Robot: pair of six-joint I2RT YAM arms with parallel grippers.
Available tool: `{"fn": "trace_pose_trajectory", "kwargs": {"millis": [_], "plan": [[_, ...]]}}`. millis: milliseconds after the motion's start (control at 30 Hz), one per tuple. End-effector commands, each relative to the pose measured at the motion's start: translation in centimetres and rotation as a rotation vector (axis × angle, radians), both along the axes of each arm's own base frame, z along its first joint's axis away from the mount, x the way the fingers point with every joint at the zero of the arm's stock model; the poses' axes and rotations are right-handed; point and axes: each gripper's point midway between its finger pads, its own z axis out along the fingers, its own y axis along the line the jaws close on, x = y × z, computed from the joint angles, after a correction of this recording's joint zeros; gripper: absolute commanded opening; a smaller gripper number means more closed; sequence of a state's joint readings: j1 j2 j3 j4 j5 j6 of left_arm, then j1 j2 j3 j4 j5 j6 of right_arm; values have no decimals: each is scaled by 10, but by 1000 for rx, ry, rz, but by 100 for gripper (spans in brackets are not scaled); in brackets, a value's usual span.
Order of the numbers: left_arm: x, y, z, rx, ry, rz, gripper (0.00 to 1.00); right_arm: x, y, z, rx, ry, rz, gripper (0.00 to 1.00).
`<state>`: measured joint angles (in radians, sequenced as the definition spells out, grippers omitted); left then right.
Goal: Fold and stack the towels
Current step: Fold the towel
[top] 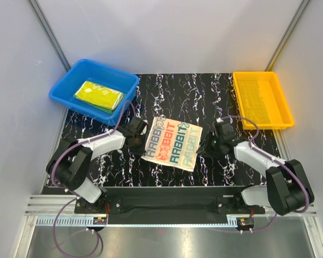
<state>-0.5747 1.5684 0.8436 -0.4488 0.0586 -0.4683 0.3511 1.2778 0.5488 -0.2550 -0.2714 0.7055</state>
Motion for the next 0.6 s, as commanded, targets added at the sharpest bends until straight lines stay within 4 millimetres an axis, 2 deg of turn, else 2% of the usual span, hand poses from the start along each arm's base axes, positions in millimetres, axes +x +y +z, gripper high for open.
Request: {"fn": "trace_pose_trajectory", "kwargs": {"millis": [0,33,100,133,167,200,233,267,300,333,400,433,567], "plan": [[-1,-3,-3,-10,4,-15,0,42,-11,17,-143,-96,0,30],[1,-3,-2,-9,1,-18,0,58,-7,29,-147,-135,7,30],[3,1,-2,19,-3,-8,0,76,-3,25,-160,-147,12,29],[5,2,-1,30,-4,-6,0,90,1,32,-161,-181,22,28],[8,4,0,48,-13,0,0,98,3,30,-168,-191,28,27],[9,5,2,56,-15,4,0,106,4,16,-186,-170,33,27],[10,6,2,62,-14,3,0,121,6,21,-202,-197,40,26],[12,10,1,85,-21,11,0,127,6,16,-216,-191,43,25],[12,14,1,112,-11,18,0,129,4,0,-244,-148,53,25],[13,17,0,132,-11,21,0,140,2,2,-272,-162,43,25],[13,27,-2,190,-10,31,0,141,-7,-17,-324,-107,42,24],[13,30,-3,206,-8,33,0,147,-11,-18,-356,-115,40,24],[12,36,-8,238,-4,51,0,149,-21,-29,-423,-105,62,23]]}}
